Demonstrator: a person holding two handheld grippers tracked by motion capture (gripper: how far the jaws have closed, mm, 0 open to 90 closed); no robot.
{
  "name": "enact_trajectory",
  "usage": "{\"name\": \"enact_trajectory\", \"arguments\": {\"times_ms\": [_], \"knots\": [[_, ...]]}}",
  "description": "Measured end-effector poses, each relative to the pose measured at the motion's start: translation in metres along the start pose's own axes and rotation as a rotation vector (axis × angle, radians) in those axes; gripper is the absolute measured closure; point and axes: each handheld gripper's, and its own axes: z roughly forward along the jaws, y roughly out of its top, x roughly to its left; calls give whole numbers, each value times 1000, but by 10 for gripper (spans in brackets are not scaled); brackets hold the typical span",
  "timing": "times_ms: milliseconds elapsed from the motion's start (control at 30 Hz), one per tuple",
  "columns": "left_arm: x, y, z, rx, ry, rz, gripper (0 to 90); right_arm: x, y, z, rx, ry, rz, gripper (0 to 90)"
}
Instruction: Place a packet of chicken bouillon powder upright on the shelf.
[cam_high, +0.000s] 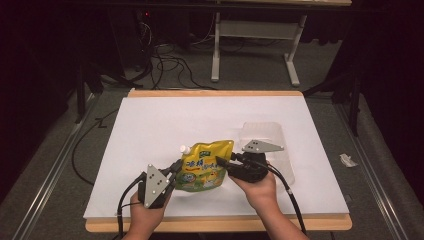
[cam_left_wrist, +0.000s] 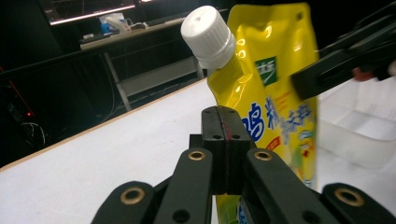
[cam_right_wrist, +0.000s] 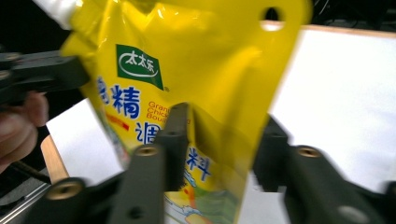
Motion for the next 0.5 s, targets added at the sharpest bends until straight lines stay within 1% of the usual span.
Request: {"name": "enact_trajectory", "arguments": {"times_ms": [33,67,100,133,200,333,367,500], "knots": [[2,0,2,1,-10,-9,900,-1,0,-3,-8,3,1,703],[4,-1,5,5,-12,-15,900,-2,0,-8,-28,9,-4,747],[5,-1,6,7,-12,-18,900,-2,0,-8,-28,9,-4,747],[5,-1,8,7,-13,-21,900,0,0,-12,-43,6,-28,780],[6,0,10,8,-13,-23,900,1,0,-14,-51,6,-30,787],[5,-2,16,19,-26,-33,900,4,0,-19,-69,3,-58,782],[4,-2,16,25,-28,-27,900,5,-2,-22,-69,-5,-77,774],[1,-4,19,41,-41,-5,900,6,-5,-24,-64,-12,-82,747]]}}
